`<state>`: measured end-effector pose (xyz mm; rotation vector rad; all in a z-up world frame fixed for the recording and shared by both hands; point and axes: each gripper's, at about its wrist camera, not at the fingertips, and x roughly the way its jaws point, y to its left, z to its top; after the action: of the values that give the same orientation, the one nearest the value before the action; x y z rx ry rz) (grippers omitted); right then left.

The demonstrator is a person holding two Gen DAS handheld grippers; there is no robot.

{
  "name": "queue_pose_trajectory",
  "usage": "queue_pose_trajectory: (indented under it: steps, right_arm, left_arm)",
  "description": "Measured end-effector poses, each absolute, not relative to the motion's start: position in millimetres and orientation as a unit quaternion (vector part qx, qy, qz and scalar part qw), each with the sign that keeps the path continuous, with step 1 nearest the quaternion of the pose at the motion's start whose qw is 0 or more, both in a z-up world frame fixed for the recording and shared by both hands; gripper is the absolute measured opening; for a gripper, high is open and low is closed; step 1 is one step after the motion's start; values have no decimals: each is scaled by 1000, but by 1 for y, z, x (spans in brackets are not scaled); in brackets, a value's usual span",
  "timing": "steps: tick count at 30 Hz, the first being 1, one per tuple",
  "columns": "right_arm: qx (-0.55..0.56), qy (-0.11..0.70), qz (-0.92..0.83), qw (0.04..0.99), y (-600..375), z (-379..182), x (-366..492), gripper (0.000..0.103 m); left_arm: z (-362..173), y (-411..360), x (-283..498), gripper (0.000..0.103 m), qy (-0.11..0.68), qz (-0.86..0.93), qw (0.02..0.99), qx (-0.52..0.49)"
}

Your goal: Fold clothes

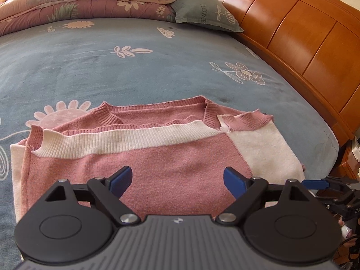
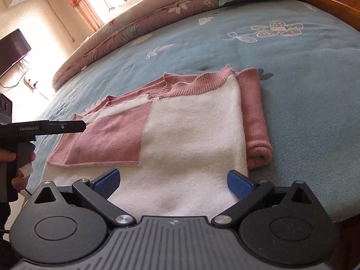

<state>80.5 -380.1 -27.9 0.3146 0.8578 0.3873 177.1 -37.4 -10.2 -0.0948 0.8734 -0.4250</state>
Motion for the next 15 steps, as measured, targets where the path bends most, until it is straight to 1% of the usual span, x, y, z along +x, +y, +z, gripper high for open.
queue_pose_trajectory:
  steps: [3,6,8,15]
  right_arm:
    - [135,406,199,881,-375,-18,69,103]
    - [128,430,194,872,-370,-27,68,103]
    - [123,424,191,877,-366,-26,65,103]
    - [86,363,218,902,-342,1,84,103]
  left_arm:
    - [-9,-34,169,88,422,-206,882,-47]
    - [-8,-33,163,88,424,-200,882,-45]
    - [-8,-31,160,88,425,-201,881,-50]
    - [-10,-18,159,88,427,-192,881,-74]
